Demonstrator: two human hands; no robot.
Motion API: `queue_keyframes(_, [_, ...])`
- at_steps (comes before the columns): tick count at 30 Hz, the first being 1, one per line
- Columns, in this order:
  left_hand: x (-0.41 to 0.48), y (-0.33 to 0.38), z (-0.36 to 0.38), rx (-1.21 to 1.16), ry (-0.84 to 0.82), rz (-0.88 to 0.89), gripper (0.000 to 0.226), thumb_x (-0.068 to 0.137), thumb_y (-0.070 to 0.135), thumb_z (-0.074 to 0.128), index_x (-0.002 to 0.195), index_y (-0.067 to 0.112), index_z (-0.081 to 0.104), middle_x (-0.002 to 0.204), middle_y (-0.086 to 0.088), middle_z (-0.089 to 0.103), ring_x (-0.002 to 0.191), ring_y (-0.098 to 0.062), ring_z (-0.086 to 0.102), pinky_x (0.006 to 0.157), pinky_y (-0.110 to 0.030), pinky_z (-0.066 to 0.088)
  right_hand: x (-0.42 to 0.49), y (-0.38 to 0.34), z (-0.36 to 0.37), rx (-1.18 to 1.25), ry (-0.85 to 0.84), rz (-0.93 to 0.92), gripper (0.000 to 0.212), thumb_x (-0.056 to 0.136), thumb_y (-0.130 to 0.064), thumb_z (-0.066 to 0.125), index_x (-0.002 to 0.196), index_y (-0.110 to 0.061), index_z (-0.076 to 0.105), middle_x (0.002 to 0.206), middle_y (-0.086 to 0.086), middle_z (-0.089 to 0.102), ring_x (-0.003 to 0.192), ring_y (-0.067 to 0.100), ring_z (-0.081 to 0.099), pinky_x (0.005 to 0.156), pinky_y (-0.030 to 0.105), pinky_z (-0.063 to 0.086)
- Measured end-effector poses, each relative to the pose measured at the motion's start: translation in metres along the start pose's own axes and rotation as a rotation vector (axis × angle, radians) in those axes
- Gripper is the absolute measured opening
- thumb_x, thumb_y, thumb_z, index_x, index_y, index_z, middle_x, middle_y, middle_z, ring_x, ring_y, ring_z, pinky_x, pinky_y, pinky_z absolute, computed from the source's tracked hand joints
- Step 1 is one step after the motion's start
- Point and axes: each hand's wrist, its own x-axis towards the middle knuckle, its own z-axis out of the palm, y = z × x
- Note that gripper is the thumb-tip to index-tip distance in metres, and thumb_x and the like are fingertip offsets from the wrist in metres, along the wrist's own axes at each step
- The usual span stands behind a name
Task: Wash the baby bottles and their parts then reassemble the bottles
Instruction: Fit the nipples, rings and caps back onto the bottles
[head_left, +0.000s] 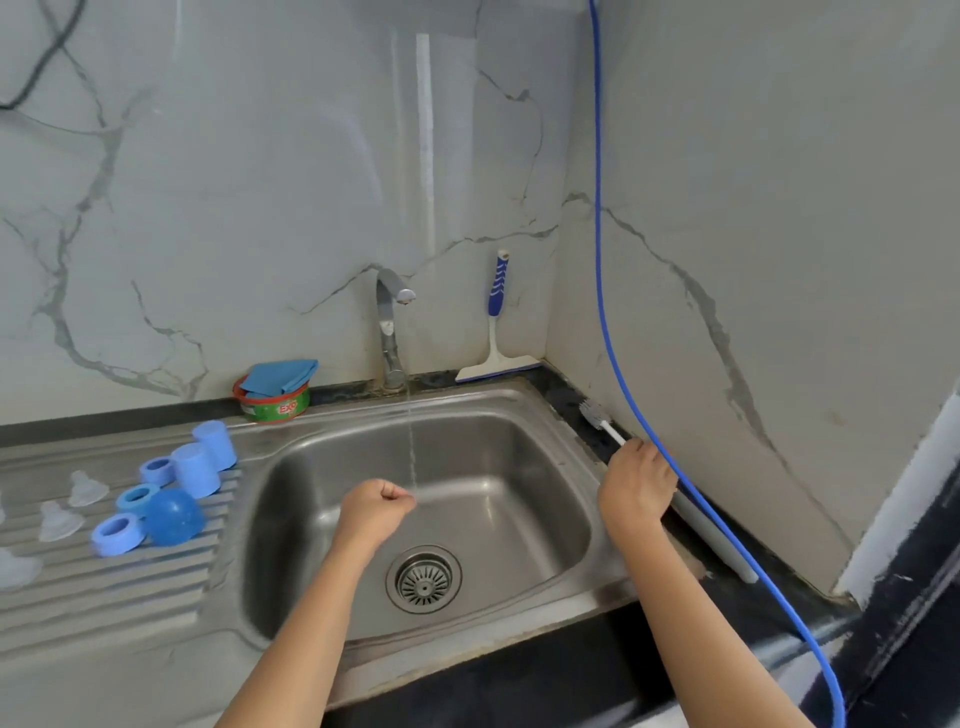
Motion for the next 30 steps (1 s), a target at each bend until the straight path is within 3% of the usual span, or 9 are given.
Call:
queue_keyframes(3, [0.017, 0.003, -0.007, 0.007, 0.015, -0.004, 0.005, 0.084, 0.019, 0.068, 0.082, 0.016, 0.072, 0.088, -0.002, 0.071, 0.085, -0.016, 0.063, 0.072, -0.024, 0.044, -0.001, -0.024, -0.005, 0.015, 0.045, -0.056, 0.031, 0.094, -0.013, 0.049, 0.125, -0.007, 0.047, 0.128, 0.012, 0.047, 0.118, 0.026, 0.048, 0.098, 0.032, 0.04])
queue_keyframes(7, [0.047, 0.016, -0.018, -0.007, 0.052, 0.017, 0.019, 0.094, 0.017, 0.054, 0.106, 0.013, 0.069, 0.115, -0.005, 0.067, 0.108, -0.022, 0.06, 0.091, -0.028, 0.043, -0.004, -0.063, -0.006, 0.116, -0.001, -0.268, 0.033, 0.092, -0.017, 0.051, 0.123, -0.008, 0.046, 0.127, 0.012, 0.041, 0.117, 0.026, 0.043, 0.094, 0.03, 0.041])
queue_keyframes(12, [0.088, 0.049, -0.022, -0.075, 0.054, 0.028, 0.042, 0.101, 0.015, 0.037, 0.143, 0.01, 0.041, 0.146, -0.009, 0.044, 0.13, -0.025, 0.043, 0.103, -0.033, 0.035, -0.012, -0.109, 0.008, 0.2, -0.14, -0.461, 0.031, 0.094, -0.012, 0.044, 0.124, -0.007, 0.045, 0.13, 0.015, 0.04, 0.121, 0.031, 0.038, 0.097, 0.034, 0.039])
queue_keyframes(17, [0.127, 0.079, -0.014, -0.137, 0.034, 0.004, 0.048, 0.103, 0.014, 0.032, 0.15, 0.009, 0.027, 0.154, -0.009, 0.031, 0.139, -0.027, 0.032, 0.109, -0.033, 0.03, -0.007, -0.147, 0.014, 0.234, -0.223, -0.528, 0.032, 0.094, -0.013, 0.045, 0.124, -0.005, 0.045, 0.128, 0.015, 0.041, 0.118, 0.03, 0.04, 0.096, 0.033, 0.04])
queue_keyframes(23, [0.164, 0.083, -0.001, -0.142, 0.009, 0.028, 0.04, 0.102, 0.015, 0.031, 0.141, 0.013, 0.04, 0.14, -0.011, 0.047, 0.126, -0.029, 0.045, 0.094, -0.03, 0.035, 0.0, -0.158, 0.04, 0.227, -0.336, -0.512, 0.029, 0.094, -0.011, 0.044, 0.123, -0.006, 0.047, 0.129, 0.014, 0.04, 0.12, 0.029, 0.038, 0.096, 0.032, 0.039])
queue_keyframes(30, [0.18, 0.075, 0.002, 0.023, 0.023, 0.114, 0.044, 0.1, 0.01, 0.031, 0.144, 0.009, 0.036, 0.14, -0.015, 0.048, 0.125, -0.031, 0.046, 0.098, -0.033, 0.038, 0.008, -0.153, 0.055, 0.217, -0.413, -0.445, 0.035, 0.094, -0.011, 0.046, 0.128, -0.005, 0.047, 0.132, 0.016, 0.039, 0.121, 0.031, 0.037, 0.095, 0.034, 0.042])
